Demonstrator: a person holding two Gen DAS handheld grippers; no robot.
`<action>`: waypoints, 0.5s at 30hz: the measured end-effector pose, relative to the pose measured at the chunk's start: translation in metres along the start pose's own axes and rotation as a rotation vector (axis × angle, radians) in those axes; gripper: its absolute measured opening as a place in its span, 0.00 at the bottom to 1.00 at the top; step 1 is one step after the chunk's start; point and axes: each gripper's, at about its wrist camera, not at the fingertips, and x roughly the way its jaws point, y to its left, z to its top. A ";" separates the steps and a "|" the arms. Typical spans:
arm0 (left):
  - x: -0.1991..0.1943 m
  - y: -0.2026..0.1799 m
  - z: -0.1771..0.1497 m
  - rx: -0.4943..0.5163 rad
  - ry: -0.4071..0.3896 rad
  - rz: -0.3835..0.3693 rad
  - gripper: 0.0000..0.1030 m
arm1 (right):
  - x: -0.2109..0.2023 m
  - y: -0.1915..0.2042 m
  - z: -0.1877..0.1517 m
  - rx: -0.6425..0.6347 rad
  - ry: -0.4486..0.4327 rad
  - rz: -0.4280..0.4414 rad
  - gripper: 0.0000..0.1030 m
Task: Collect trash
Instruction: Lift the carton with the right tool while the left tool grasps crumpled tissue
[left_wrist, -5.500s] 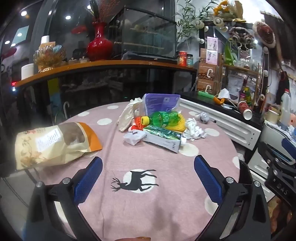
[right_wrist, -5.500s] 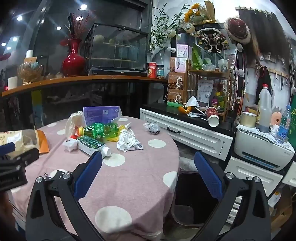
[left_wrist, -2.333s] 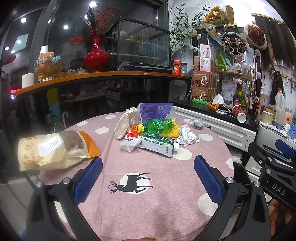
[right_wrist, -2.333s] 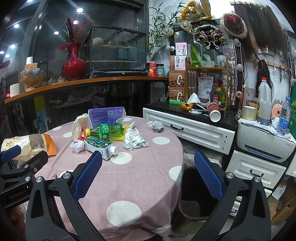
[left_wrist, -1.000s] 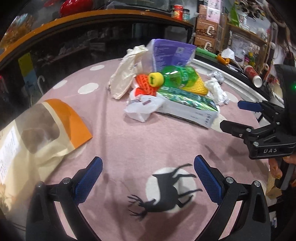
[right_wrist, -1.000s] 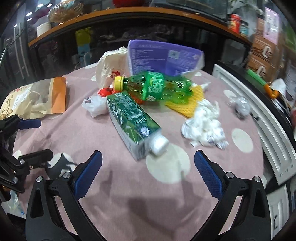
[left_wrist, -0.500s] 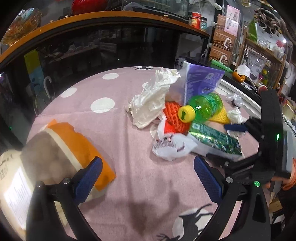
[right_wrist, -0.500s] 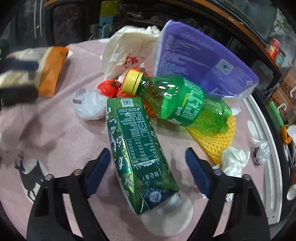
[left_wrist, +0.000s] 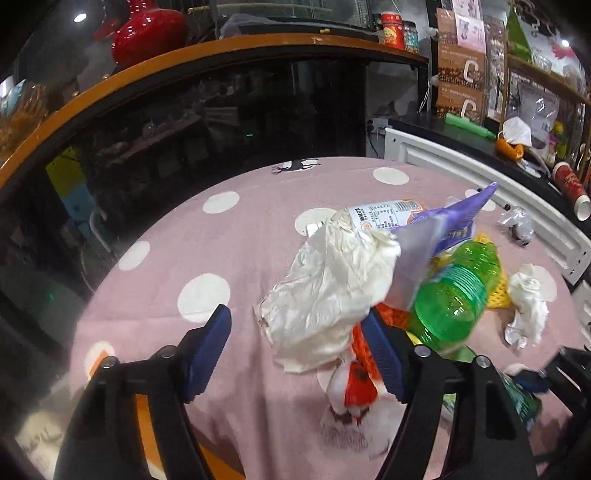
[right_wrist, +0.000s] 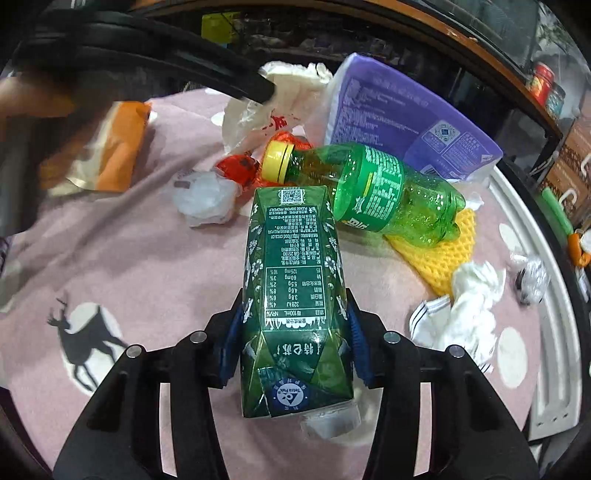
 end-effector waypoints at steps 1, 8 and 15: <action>0.004 0.000 0.002 0.002 0.008 -0.010 0.64 | -0.004 0.002 -0.003 0.010 -0.011 0.002 0.48; 0.008 0.005 -0.003 -0.060 0.007 -0.012 0.21 | -0.025 0.006 -0.016 0.077 -0.045 0.017 0.48; -0.025 0.021 -0.020 -0.149 -0.064 -0.011 0.14 | -0.036 -0.002 -0.023 0.144 -0.065 0.066 0.47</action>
